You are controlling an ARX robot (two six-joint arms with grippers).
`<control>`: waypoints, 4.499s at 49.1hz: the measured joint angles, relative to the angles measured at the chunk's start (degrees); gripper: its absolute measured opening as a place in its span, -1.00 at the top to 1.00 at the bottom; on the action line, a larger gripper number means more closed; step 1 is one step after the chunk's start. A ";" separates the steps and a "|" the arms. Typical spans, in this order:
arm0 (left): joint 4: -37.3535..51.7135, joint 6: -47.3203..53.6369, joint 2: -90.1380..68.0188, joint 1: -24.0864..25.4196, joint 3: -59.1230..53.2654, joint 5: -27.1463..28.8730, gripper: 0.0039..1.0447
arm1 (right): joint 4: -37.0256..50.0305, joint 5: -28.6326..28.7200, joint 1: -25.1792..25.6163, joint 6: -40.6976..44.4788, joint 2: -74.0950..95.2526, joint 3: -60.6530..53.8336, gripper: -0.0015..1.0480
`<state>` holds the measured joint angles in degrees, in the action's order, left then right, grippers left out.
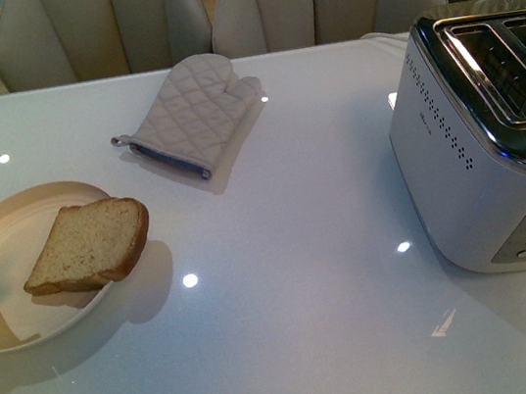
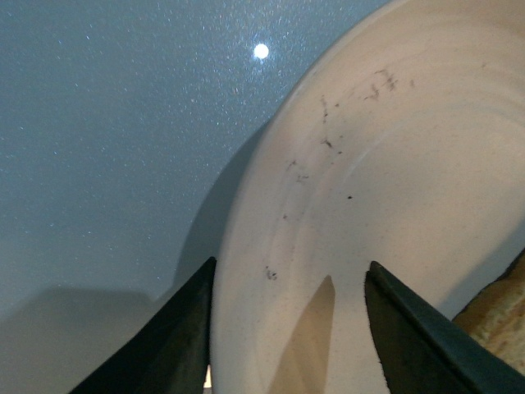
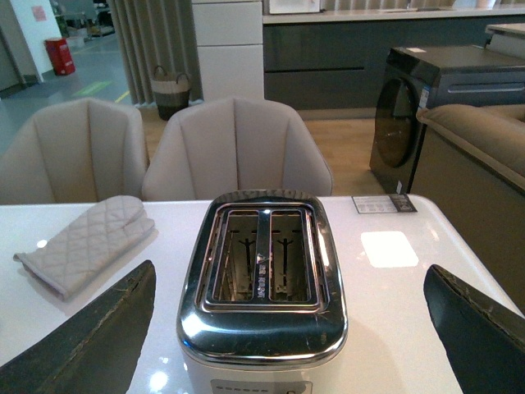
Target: Put bread into toaster
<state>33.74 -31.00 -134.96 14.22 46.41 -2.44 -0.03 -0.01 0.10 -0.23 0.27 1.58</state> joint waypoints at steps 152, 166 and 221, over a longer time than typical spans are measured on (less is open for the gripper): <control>13.22 30.18 85.20 -14.19 -44.22 2.43 0.95 | -0.02 0.02 0.00 0.00 -0.02 0.00 -0.83; 3.32 30.29 96.59 -14.19 -45.70 2.43 0.95 | -0.02 0.00 0.00 0.00 -0.02 0.00 -0.83; -33.11 30.38 133.20 -14.19 -45.70 2.43 0.95 | -0.02 -0.02 0.00 0.00 0.00 0.00 -0.83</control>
<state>0.62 -0.62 -1.76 0.03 0.71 -0.01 -0.05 -0.03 0.10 -0.23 0.27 1.58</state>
